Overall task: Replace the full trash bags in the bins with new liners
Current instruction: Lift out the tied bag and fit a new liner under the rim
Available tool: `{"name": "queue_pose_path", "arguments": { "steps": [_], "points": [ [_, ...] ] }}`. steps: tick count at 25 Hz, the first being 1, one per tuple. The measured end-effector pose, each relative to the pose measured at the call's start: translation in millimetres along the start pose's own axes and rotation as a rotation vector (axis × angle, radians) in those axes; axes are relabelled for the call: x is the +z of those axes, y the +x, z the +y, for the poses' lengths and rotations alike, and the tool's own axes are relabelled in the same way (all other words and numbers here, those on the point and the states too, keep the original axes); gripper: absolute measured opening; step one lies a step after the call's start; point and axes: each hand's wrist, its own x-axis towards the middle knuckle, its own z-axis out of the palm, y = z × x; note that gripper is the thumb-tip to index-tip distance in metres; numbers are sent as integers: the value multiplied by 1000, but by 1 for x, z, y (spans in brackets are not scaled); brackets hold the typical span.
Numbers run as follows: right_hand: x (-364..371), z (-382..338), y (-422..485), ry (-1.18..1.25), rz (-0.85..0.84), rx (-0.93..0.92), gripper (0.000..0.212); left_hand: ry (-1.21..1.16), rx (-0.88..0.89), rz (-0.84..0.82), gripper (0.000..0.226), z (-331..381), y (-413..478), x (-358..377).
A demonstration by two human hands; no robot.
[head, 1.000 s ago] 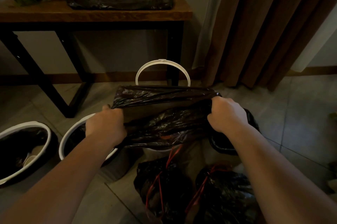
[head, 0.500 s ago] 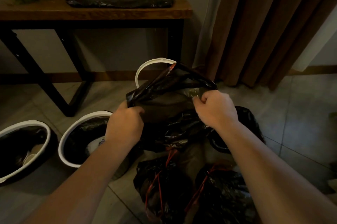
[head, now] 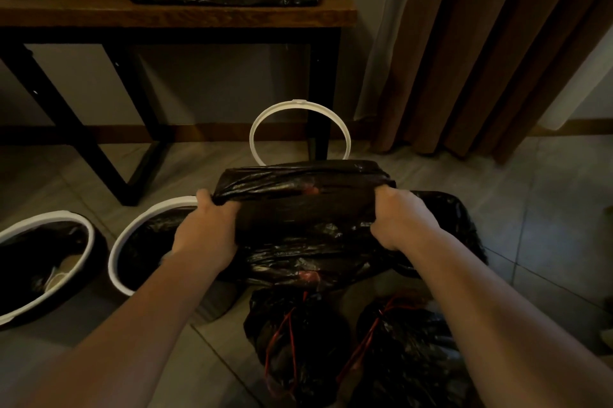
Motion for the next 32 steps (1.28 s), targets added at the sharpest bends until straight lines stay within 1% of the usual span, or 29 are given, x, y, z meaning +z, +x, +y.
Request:
{"name": "queue_pose_path", "arguments": {
  "steps": [1, 2, 4, 5, 8, 10, 13, 15, 18, 20, 21, 23, 24, 25, 27, 29, 31, 32],
  "points": [
    [0, 0, 1, 17, 64, -10, 50, 33, 47, -9, 52, 1, -1, 3],
    [0, 1, 1, 25, 108, -9, 36, 83, 77, -17, 48, 1, 0, 5],
    [-2, 1, 3, 8, 128, 33, 9, 145, 42, -27, 33, 1, 2, 6],
    [-1, 1, 3, -18, 126, 48, 7, 123, -5, -32, 30, 0, 4, 7],
    [2, 1, 3, -43, 134, 48, 23, 11, -117, -18, 33, -3, 4, 11],
    [5, 1, 4, -23, 166, 22, 25, -18, -122, 7, 30, -3, 2, 13],
    [7, 1, 8, 36, 205, 3, 28, -64, -108, 46, 18, -2, 4, 13],
    [6, 1, 10, 69, 236, 16, 29, -115, -103, 32, 15, 0, 8, 11],
    [4, 1, 13, 108, 271, 33, 32, -271, -94, 17, 17, 8, 12, 9],
    [3, 4, 13, 93, 339, 52, 36, -424, -116, 71, 16, 14, 14, 9],
    [4, 6, 14, 73, 378, 61, 35, -465, -114, 115, 14, 16, 15, 10],
    [3, 11, 12, 90, 420, 58, 23, -425, -62, 166, 6, 19, 17, 12],
    [2, 14, 11, 117, 408, 45, 14, -378, -35, 156, 8, 19, 17, 13],
    [3, 17, 11, 143, 385, 31, 13, -330, -15, 121, 11, 19, 18, 15],
    [3, 21, 11, 176, 299, 22, 29, -246, 13, 29, 14, 16, 19, 16],
    [5, 17, 9, 229, 251, 2, 40, -209, 7, -33, 20, 13, 22, 18],
    [6, 7, 11, 275, 218, -68, 56, -194, -7, -85, 36, 10, 27, 21],
    [6, 1, 14, 279, 200, -117, 65, -200, -4, -102, 49, 9, 30, 23]
  ]
}}
